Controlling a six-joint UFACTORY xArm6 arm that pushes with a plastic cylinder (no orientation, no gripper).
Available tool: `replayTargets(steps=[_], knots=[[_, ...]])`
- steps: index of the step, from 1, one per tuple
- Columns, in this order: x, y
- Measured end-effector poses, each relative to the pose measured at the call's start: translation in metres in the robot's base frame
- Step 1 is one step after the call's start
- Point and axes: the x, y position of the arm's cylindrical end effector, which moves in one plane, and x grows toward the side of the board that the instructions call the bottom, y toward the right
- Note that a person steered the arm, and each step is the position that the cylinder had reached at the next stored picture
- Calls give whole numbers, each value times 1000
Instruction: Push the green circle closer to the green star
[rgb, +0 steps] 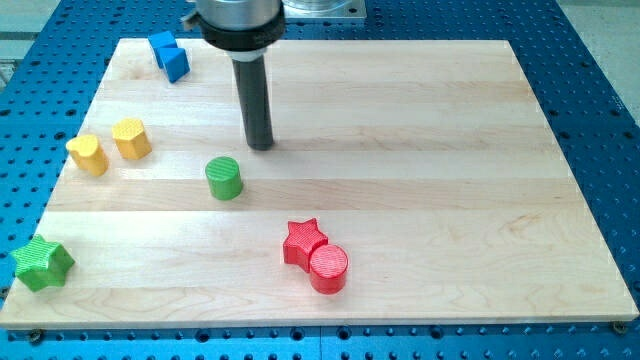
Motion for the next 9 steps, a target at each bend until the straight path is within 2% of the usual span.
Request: replayTargets(steps=[1, 3, 5, 7, 9], knots=[[35, -34], [69, -71], [63, -5], [141, -102], [153, -106]])
